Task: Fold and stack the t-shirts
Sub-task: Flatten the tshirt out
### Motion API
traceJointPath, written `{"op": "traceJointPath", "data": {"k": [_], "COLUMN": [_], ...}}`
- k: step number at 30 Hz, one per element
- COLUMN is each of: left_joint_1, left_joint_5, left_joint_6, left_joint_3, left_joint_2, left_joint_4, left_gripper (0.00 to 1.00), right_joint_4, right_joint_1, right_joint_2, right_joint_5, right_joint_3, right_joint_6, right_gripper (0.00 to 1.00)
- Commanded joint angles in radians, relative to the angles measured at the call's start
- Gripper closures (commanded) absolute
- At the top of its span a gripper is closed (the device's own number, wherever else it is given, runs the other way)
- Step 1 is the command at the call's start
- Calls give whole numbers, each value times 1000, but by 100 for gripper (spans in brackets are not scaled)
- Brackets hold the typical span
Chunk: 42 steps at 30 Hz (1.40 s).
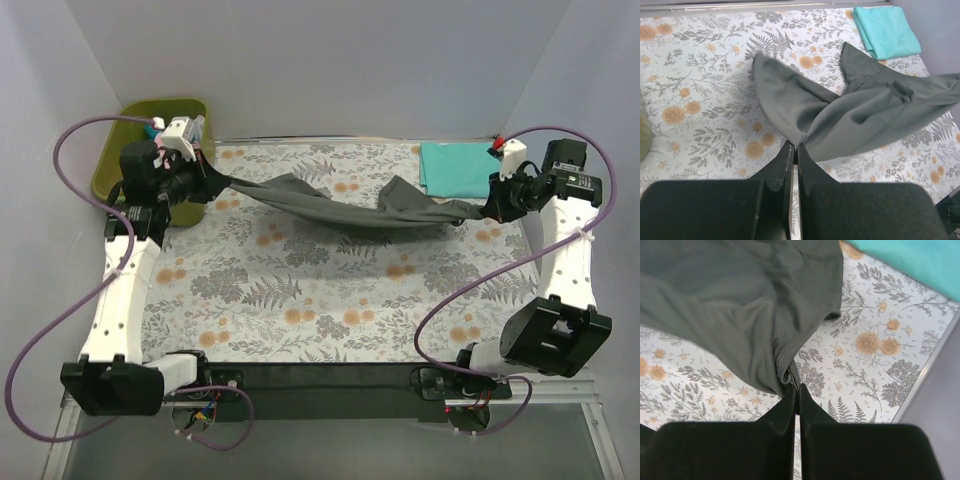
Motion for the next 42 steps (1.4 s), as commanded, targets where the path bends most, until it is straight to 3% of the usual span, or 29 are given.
{"op": "traceJointPath", "data": {"k": [1, 5, 9, 10, 13, 17, 21, 26, 30, 37, 42], "left_joint_1": [4, 4, 4, 4, 4, 56, 89, 126, 140, 142, 137], "left_joint_5": [-30, -75, -56, -38, -30, -22, 53, 48, 74, 249, 295], "left_joint_6": [-15, -43, -47, -46, -47, -80, -149, -172, -123, -31, 141], "left_joint_3": [-34, 3, 142, 185, 428, 854, 1039, 787, 606, 146, -227], "left_joint_2": [-121, -59, 167, 217, 453, 743, 799, 583, 456, 318, 244], "left_joint_4": [-59, 25, 137, 143, 156, 163, 243, 539, 656, 587, 347], "left_gripper": [100, 100, 100, 100, 100, 100, 100, 100, 100, 100, 100], "right_joint_4": [-42, 48, 67, 67, 81, 200, 447, 835, 940, 786, 595], "right_joint_1": [-20, -18, 25, 35, 91, 144, 137, 135, 141, 144, 146], "right_joint_2": [-71, 41, 264, 309, 472, 581, 545, 377, 346, 392, 379], "right_joint_5": [-86, -165, -212, -215, -193, -153, -155, -136, -173, -282, -282], "right_joint_3": [110, 232, 457, 576, 792, 936, 922, 780, 682, 432, 205], "right_joint_6": [10, 125, 214, 225, 246, 272, 387, 550, 591, 494, 283], "right_gripper": [99, 99, 99, 99, 99, 99, 99, 99, 99, 99, 99]}}
